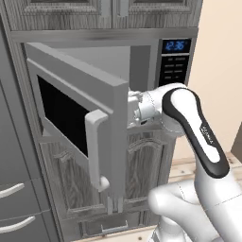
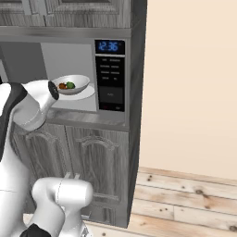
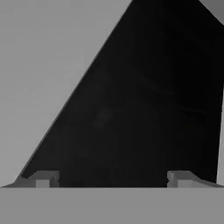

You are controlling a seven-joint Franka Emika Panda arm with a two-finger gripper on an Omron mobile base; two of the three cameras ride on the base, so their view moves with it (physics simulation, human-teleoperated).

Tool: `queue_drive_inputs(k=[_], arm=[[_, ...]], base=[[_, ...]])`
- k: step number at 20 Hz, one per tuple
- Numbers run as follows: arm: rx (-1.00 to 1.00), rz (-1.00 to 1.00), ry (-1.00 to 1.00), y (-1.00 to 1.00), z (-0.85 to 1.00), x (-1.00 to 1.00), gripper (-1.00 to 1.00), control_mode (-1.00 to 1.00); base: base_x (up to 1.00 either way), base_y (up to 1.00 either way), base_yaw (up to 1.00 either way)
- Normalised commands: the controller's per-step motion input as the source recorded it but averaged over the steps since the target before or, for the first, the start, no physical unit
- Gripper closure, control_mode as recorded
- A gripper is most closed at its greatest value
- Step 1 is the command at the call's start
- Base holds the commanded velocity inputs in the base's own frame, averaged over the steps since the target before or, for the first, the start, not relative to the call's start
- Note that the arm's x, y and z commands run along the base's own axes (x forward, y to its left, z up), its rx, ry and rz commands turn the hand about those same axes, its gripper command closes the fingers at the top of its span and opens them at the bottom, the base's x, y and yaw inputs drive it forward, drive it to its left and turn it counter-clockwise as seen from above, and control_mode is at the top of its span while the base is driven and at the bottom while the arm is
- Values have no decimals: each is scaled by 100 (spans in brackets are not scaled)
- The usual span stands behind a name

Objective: The microwave is finished heating the chicken drumstick and avocado. Take the bowl containing the food and place it on the dining counter.

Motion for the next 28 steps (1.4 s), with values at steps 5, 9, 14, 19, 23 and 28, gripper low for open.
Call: queue_drive_inputs(k=[5,9,14,19,23,28], arm=[[0,9,-2,100,0,-60,-100,-100],[-5,2,0,44,0,-4,-100,-100],[-7,-25,5,-75,2,43,-100,-100],[-2,-35,0,-100,15,47,-100,-100],[-5,-37,0,-100,10,42,-100,-100],[-25,-44,6,-94,0,60,-100,-100]], base=[[0,0,0],[0,0,0],[0,0,0],[0,0,0],[0,0,0],[0,0,0]])
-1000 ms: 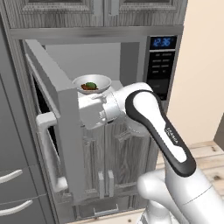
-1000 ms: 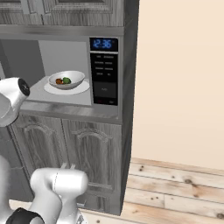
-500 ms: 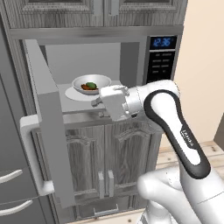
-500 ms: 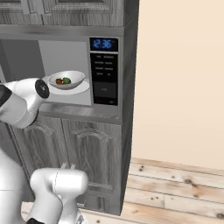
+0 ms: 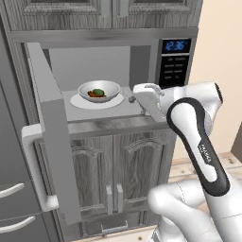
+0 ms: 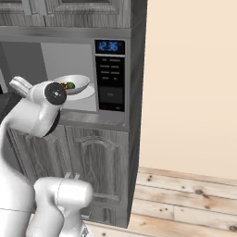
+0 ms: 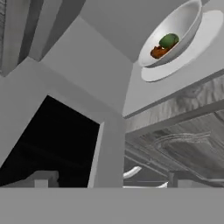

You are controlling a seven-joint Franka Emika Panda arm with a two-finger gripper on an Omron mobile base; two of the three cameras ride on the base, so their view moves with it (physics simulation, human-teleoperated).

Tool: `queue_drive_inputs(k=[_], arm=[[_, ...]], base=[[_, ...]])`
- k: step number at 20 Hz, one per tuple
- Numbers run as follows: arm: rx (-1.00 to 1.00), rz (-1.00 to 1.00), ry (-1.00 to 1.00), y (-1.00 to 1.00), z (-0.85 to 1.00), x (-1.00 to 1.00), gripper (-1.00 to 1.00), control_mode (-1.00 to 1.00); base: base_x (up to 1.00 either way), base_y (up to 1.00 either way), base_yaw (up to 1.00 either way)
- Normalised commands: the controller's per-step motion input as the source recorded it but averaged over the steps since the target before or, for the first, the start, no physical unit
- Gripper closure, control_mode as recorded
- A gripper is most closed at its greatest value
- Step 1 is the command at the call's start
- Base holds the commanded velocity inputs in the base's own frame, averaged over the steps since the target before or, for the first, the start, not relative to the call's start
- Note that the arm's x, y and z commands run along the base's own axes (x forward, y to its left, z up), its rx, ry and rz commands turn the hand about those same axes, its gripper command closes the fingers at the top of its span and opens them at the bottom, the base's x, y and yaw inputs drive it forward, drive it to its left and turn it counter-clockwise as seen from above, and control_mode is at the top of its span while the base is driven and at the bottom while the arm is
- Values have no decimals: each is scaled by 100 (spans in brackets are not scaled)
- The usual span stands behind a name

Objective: The microwave is finished heating the chicken drumstick and avocado. Take the bowl containing the food and place it on the dining counter.

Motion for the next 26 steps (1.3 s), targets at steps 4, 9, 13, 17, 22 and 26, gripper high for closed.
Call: queue_drive_inputs(k=[4,9,13,17,22,26], arm=[[-25,-43,19,-61,0,70,-100,-100],[0,-1,0,-7,-10,31,-100,-100],[0,-5,0,0,-7,67,-100,-100],[0,-9,6,1,-5,68,-100,-100],[-4,-11,16,11,-27,63,-100,-100],[-3,-11,11,24,-10,54,-100,-100]], base=[[0,0,0],[0,0,0],[0,0,0],[0,0,0],[0,0,0],[0,0,0]])
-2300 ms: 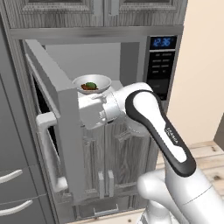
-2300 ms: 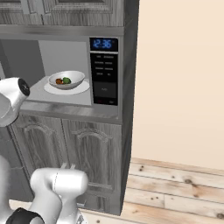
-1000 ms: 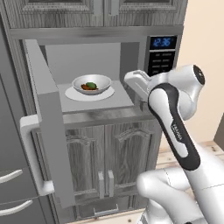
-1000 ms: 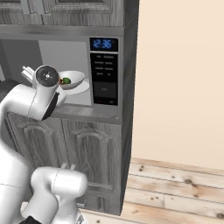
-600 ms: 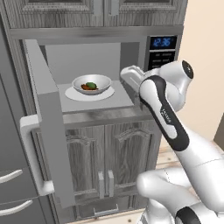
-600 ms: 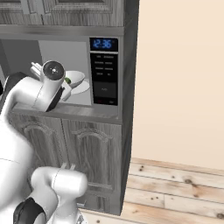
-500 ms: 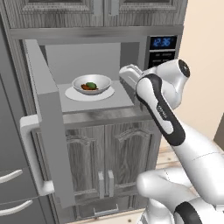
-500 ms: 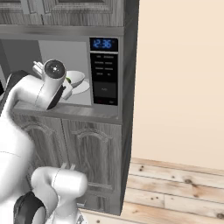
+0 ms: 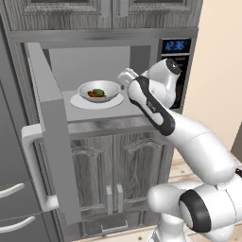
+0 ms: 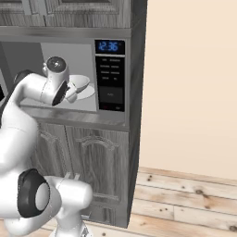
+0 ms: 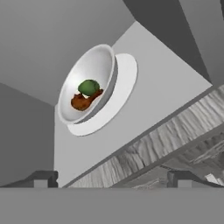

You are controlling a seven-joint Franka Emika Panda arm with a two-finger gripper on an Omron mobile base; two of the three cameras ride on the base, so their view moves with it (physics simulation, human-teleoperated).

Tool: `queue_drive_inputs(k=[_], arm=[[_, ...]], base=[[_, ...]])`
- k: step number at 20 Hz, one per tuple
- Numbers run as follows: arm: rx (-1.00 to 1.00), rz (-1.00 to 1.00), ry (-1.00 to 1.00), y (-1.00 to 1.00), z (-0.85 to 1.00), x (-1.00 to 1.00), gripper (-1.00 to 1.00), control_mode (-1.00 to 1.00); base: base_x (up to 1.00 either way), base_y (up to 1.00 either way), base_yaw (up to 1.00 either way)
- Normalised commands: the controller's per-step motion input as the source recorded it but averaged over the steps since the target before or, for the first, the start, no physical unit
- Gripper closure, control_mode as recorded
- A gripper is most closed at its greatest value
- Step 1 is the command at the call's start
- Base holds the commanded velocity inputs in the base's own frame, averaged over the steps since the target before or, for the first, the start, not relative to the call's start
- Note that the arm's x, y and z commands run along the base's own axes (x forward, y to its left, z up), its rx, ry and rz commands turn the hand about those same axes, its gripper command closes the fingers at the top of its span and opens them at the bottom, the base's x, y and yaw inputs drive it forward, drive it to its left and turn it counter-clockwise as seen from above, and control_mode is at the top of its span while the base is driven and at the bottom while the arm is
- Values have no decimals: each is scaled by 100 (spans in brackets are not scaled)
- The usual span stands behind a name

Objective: The microwave is finished heating the chicken drumstick and avocado. Take the bowl containing the food and place it on the dining counter.

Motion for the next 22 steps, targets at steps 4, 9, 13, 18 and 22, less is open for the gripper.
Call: queue_drive_inputs(k=[4,9,13,18,22], arm=[[-2,-3,6,14,-22,63,-100,-100],[-5,-4,10,16,-34,68,-100,-100],[-6,-4,12,3,-30,59,-100,-100],[-4,-4,9,1,-22,72,-100,-100],[0,-4,2,0,-8,69,-100,-100]], base=[[0,0,0],[0,0,0],[0,0,0],[0,0,0],[0,0,0]])
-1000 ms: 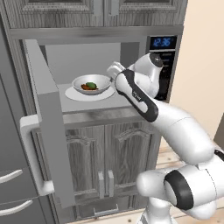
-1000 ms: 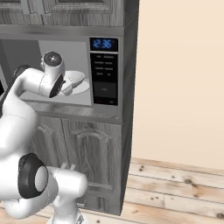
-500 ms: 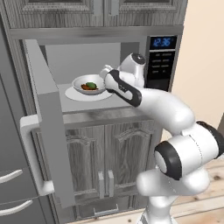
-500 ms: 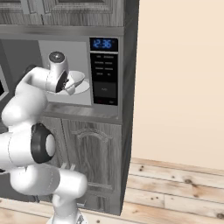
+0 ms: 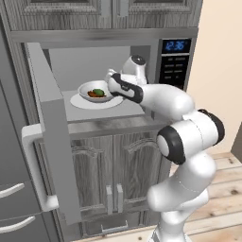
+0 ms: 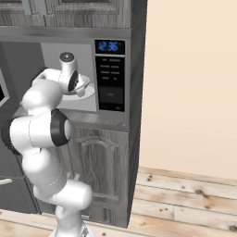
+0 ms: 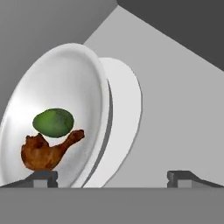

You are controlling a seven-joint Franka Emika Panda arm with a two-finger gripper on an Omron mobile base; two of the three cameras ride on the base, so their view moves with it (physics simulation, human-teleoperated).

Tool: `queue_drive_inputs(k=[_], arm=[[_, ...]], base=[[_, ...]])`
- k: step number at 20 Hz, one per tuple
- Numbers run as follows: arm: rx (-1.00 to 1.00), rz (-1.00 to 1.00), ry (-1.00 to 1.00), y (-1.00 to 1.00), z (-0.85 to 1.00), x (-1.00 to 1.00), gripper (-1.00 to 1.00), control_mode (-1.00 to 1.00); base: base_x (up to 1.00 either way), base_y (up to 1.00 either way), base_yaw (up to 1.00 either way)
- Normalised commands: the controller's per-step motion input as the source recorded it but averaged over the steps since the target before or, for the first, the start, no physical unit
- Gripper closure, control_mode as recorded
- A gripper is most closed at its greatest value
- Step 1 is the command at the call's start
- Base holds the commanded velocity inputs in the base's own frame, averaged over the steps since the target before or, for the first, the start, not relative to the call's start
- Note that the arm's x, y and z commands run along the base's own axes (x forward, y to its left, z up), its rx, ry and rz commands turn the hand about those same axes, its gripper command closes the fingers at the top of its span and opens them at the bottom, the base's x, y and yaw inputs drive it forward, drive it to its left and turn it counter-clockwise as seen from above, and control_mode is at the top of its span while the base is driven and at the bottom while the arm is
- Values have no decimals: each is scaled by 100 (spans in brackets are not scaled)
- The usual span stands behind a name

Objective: The microwave is finished heating the chicken drumstick and avocado. Take the bowl containing the food and place it on the dining counter.

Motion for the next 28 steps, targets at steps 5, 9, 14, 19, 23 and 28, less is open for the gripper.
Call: queue_drive_inputs(k=[5,9,14,19,23,28], arm=[[0,-4,5,0,-37,61,-100,-100],[0,-5,4,0,-35,59,-100,-100],[0,-6,1,6,-22,58,-100,-100],[0,-2,1,2,-31,25,100,-100],[0,0,1,0,0,0,100,-100],[0,0,0,0,0,-3,100,-100]], base=[[0,0,0],[0,0,0],[0,0,0],[0,0,0],[0,0,0],[0,0,0]])
